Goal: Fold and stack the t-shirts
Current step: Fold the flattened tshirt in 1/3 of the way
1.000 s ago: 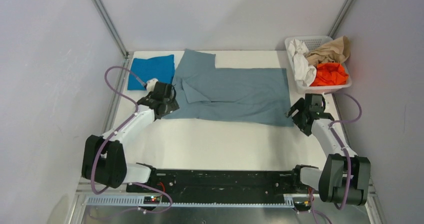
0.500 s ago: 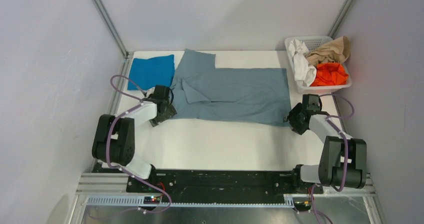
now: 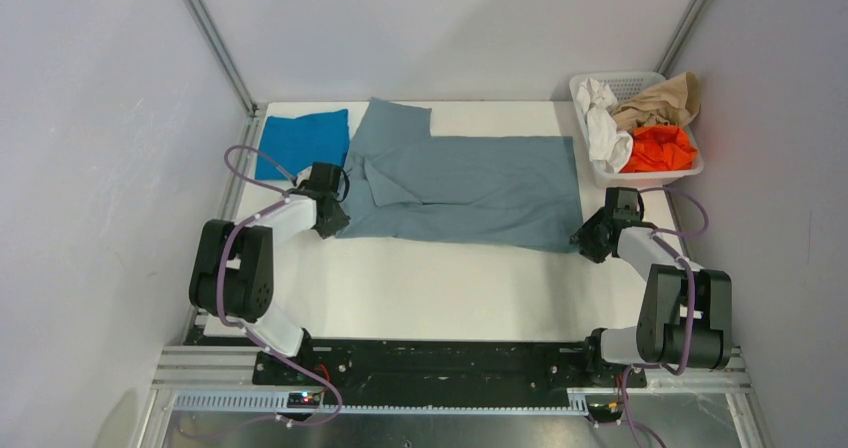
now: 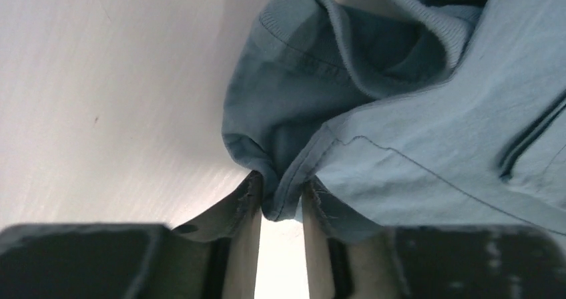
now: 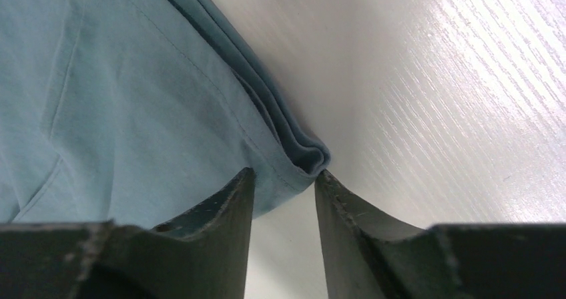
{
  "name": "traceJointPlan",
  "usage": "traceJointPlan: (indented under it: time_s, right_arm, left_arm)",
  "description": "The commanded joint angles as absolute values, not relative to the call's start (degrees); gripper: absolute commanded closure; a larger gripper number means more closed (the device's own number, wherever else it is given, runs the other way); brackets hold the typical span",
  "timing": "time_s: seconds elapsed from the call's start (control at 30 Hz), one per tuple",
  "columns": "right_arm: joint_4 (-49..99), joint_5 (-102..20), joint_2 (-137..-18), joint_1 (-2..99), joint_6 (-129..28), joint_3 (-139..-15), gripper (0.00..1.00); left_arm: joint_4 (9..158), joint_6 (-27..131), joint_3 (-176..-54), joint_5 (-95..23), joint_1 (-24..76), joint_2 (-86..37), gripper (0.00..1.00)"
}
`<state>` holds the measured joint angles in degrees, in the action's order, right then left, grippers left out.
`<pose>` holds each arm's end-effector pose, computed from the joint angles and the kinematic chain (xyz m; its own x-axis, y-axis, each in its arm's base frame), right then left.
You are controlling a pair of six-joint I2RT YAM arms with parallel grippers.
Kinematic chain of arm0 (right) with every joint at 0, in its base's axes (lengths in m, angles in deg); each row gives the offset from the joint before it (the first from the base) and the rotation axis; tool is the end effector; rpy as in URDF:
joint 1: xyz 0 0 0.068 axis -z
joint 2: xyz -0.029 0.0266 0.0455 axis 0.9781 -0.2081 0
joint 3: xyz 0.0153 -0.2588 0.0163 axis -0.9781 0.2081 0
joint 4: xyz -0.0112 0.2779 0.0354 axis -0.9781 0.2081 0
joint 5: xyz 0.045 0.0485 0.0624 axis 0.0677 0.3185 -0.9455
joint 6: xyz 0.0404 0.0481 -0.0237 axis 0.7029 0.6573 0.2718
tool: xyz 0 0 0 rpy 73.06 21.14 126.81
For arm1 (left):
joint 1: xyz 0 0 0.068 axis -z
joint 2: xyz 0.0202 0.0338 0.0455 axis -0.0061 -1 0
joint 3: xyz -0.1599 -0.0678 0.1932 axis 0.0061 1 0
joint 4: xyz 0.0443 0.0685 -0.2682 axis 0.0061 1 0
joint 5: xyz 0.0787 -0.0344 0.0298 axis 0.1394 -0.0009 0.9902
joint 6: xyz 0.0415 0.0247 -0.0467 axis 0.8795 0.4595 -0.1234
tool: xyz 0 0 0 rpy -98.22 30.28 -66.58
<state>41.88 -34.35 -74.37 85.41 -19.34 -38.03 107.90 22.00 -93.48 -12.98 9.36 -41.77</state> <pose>0.2696 -0.0343 0.1178 -0.5978 0.6974 -0.3952 0.6188 0.7149 0.3255 0.3199 -0.0409 0.1188 -0.7033 -0.5261 -0.4781 -0.5439 0.8313 -0.1145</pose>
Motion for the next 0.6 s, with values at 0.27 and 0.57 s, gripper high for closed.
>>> traceJointPlan:
  time_s: [0.27,0.57]
  right_arm:
    - [39.8,-35.4,-77.1,86.2,-19.6,-37.9,0.82]
    - [50.6,-31.8,-67.5,87.7,-21.5,-37.7,1.0]
  left_arm:
    - [106.9,22.0,-95.4,-12.8,8.9,-41.6,1.0]
    - [110.0,17.5,-84.7,-12.6,8.9,-26.4,1.0]
